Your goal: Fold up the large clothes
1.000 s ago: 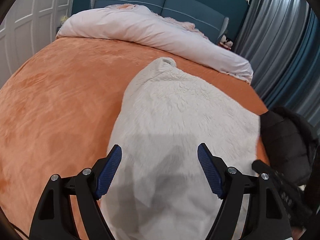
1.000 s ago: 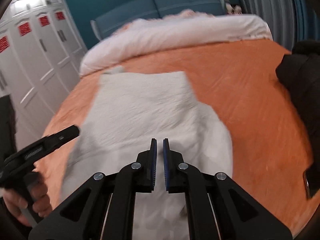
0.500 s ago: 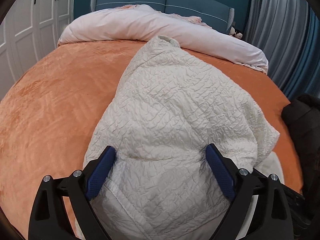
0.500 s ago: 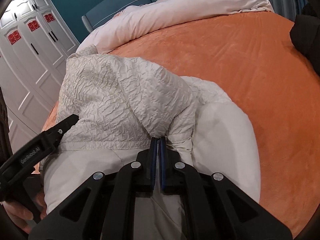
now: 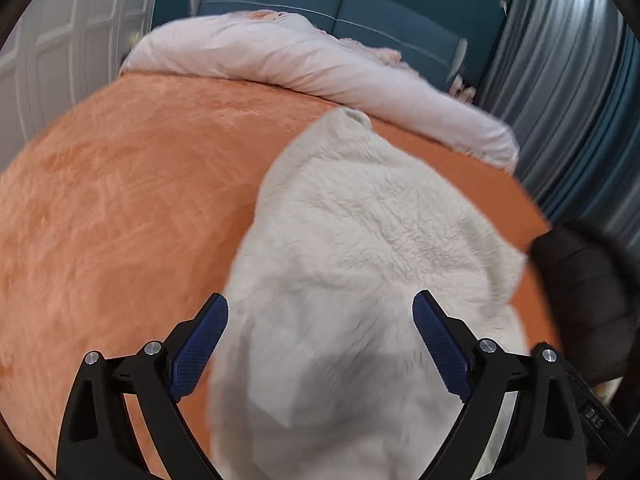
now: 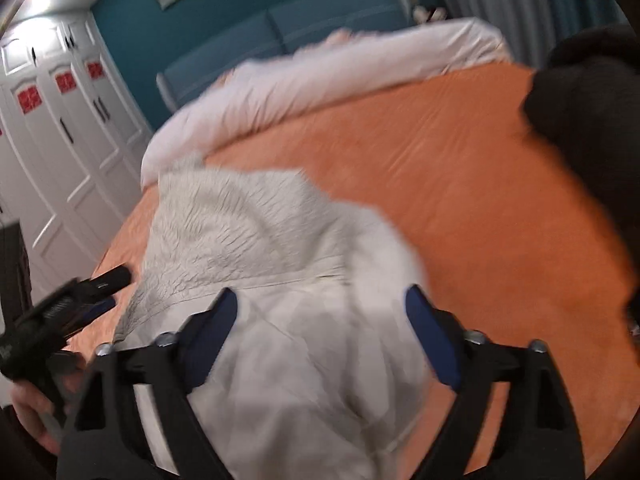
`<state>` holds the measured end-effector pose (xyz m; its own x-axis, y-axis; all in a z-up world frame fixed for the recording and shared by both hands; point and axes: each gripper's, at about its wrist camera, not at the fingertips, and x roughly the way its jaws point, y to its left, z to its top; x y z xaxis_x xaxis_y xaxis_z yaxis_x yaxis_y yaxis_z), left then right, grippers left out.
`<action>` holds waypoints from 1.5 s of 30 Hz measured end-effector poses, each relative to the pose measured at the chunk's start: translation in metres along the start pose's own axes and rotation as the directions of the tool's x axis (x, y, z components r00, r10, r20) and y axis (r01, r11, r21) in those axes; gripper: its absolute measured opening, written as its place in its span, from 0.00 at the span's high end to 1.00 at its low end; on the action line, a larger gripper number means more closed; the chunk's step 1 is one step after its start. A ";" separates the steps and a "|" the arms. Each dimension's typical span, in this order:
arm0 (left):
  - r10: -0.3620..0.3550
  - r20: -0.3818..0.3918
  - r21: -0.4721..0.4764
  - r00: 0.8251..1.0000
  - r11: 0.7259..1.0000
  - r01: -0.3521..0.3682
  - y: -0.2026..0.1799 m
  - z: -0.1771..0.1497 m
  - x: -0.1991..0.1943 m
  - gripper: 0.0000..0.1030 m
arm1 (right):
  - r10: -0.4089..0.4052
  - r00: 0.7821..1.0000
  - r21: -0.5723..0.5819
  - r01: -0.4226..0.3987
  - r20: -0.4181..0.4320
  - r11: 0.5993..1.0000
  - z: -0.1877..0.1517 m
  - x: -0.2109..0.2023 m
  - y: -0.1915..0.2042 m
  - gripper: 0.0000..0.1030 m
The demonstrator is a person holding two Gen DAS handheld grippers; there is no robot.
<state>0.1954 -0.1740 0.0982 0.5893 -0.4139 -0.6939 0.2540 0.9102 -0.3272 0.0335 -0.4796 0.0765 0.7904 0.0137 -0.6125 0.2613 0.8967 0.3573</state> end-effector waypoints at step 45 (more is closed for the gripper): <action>0.113 0.220 0.061 0.969 0.990 -0.129 0.109 0.045 -0.078 0.31 | 0.169 0.983 -0.278 -0.183 -0.072 0.943 -0.011 0.069 0.214 0.87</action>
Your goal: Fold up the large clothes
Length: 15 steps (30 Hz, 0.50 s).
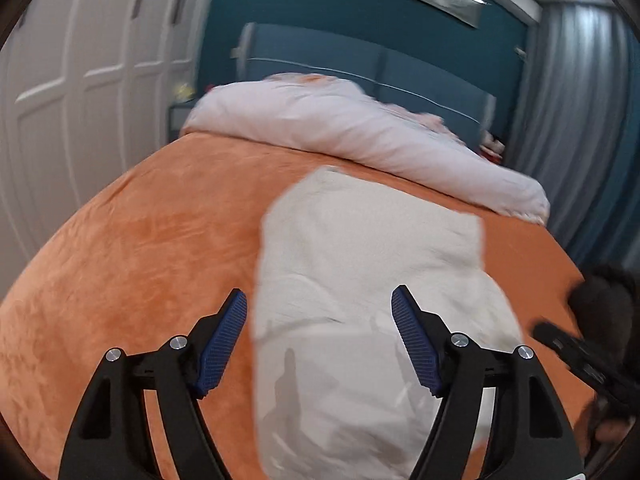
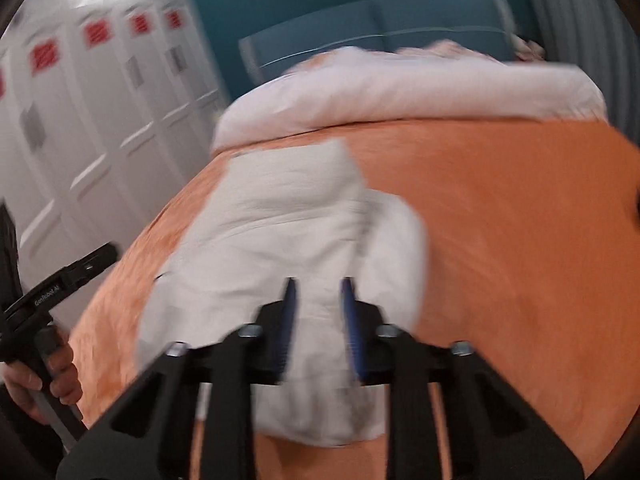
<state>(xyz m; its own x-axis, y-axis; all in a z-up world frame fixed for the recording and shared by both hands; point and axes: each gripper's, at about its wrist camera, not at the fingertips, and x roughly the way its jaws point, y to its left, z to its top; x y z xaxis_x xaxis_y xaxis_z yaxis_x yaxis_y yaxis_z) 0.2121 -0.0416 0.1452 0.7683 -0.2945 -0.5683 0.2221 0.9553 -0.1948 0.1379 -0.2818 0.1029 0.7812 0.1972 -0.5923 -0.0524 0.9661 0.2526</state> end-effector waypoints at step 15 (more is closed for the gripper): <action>0.139 -0.178 0.045 0.974 0.990 -0.133 -0.010 -0.062 0.054 0.22 | -0.140 0.980 -0.051 0.134 -0.140 0.990 -0.069 0.017 -0.010 0.99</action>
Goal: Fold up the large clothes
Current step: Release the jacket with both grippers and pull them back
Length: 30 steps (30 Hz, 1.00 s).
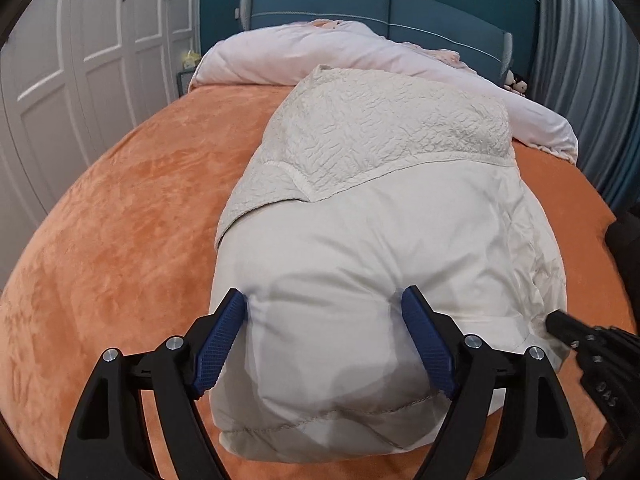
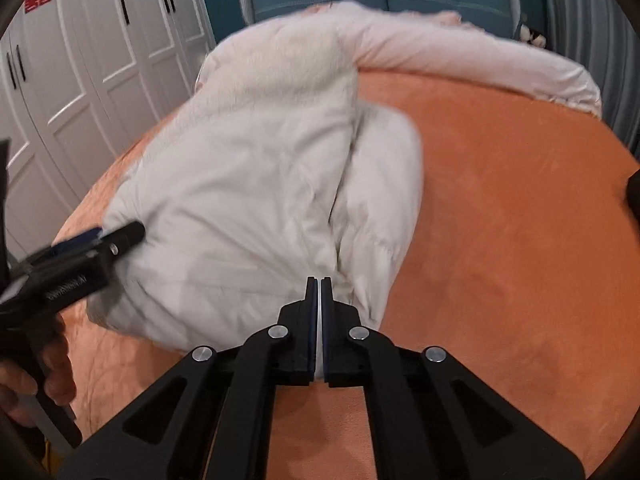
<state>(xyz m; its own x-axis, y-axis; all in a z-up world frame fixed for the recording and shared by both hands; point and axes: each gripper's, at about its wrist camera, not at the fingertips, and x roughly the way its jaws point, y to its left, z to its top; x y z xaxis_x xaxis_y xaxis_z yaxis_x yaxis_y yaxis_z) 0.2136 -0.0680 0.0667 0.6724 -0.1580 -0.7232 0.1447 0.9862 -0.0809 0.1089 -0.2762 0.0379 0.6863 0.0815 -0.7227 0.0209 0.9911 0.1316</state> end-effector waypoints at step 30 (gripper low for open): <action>0.104 -0.045 -0.027 0.994 0.994 -0.105 -0.001 -0.042 -0.055 0.24 | -0.087 0.996 0.065 0.087 -0.010 0.994 -0.029 -0.036 0.027 0.87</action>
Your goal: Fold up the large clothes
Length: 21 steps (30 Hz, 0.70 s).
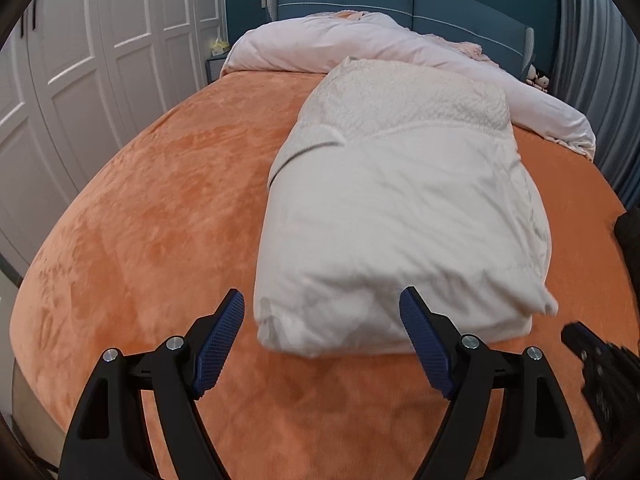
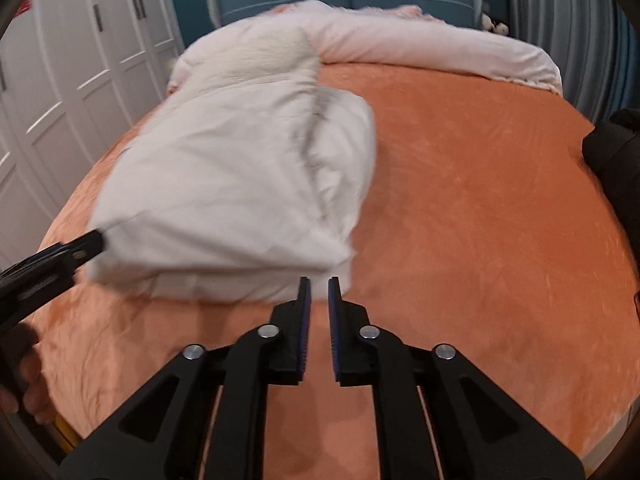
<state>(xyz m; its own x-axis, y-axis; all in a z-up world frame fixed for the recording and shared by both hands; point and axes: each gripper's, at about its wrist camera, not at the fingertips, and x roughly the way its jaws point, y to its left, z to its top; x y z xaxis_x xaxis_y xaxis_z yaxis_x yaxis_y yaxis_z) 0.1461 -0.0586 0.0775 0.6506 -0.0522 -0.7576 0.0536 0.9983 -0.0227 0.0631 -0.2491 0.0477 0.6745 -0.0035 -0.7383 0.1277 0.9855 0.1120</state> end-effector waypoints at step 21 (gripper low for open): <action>0.035 -0.087 -0.020 0.996 0.999 -0.037 -0.008 -0.073 0.019 0.24 | -0.071 0.997 -0.050 0.071 -0.001 0.996 -0.055 0.010 0.021 0.47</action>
<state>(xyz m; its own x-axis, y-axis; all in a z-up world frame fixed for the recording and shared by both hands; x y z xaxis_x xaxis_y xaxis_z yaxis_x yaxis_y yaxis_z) 0.1026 -0.0657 0.0161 0.5836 -0.0144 -0.8119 0.0143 0.9999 -0.0074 0.0327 -0.2189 0.0062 0.6631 -0.0730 -0.7450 0.1386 0.9900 0.0263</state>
